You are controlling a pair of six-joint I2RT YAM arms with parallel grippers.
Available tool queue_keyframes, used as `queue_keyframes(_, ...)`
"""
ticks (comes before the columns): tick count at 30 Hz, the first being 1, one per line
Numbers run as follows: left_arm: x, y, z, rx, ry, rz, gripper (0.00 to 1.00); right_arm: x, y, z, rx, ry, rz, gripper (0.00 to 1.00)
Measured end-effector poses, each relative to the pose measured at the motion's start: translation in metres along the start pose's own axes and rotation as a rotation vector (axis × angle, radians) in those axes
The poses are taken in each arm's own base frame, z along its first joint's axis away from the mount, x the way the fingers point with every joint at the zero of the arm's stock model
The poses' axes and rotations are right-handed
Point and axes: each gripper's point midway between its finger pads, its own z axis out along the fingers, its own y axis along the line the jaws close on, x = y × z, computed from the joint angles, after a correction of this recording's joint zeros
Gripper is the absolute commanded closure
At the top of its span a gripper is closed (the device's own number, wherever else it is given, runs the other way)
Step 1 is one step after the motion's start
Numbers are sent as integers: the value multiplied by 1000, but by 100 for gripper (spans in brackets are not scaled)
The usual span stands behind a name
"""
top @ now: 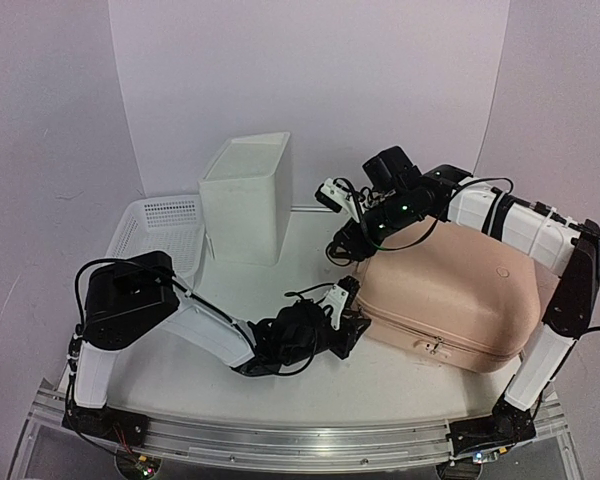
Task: Open, take out, and arrange the luggage
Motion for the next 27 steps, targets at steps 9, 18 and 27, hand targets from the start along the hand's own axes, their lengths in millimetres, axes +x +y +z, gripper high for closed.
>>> queue_keyframes(9,0,12,2,-117,9,34,68,-3,-2,1,7,-10,-1,100)
queue_keyframes(18,-1,14,1,-146,9,55,83,-4,-3,2,12,-16,1,100)
queue_keyframes(27,-5,60,2,-314,10,87,100,-2,3,3,-11,-8,8,100)
